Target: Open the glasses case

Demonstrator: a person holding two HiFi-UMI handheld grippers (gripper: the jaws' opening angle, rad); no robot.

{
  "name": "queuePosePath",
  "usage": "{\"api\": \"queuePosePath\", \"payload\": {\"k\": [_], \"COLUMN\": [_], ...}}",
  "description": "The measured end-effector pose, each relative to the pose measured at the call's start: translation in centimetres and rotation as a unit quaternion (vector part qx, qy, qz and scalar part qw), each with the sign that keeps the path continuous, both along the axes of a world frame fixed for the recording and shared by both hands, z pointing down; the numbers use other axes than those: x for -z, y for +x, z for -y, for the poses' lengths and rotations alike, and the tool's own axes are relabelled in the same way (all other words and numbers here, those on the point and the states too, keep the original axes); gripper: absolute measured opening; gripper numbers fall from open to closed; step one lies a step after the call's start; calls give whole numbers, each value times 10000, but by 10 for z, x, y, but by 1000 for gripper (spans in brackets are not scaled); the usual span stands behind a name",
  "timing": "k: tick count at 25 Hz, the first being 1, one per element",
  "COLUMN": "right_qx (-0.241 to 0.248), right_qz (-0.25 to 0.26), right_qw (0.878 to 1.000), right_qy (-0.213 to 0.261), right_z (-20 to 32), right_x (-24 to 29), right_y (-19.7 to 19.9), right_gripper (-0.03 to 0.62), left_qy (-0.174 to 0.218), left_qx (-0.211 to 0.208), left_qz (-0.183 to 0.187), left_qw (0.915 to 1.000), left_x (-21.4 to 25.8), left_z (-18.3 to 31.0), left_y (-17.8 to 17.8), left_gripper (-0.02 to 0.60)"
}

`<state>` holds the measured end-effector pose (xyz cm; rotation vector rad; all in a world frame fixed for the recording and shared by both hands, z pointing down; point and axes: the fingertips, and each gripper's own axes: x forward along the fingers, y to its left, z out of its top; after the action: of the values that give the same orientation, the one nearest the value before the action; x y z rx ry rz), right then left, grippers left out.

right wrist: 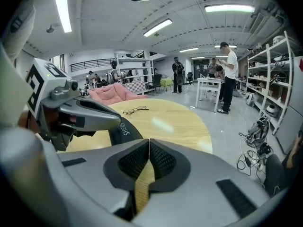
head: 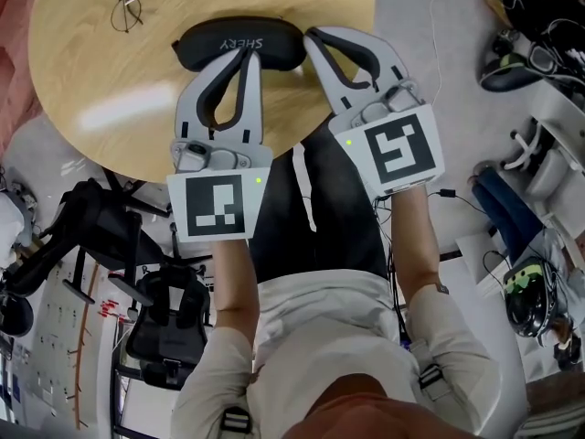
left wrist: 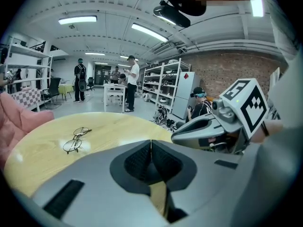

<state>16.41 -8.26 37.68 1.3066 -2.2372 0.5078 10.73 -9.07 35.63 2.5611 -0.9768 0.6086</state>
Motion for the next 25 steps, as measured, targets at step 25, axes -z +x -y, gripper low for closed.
{"api": "queuePosePath", "payload": {"k": [25], "right_qx": [943], "right_qz": [-561], "right_qw": [9927], "right_qy": [-505], "right_z": [-34], "right_x": [-13], "right_y": [-36], "right_gripper": [18], "left_qy": [-272], "left_qx": [243], "left_qz": [306], "left_qw": [9989], "left_x": [-22], "left_z": [-18], "left_y": [-31], "left_gripper": [20]}}
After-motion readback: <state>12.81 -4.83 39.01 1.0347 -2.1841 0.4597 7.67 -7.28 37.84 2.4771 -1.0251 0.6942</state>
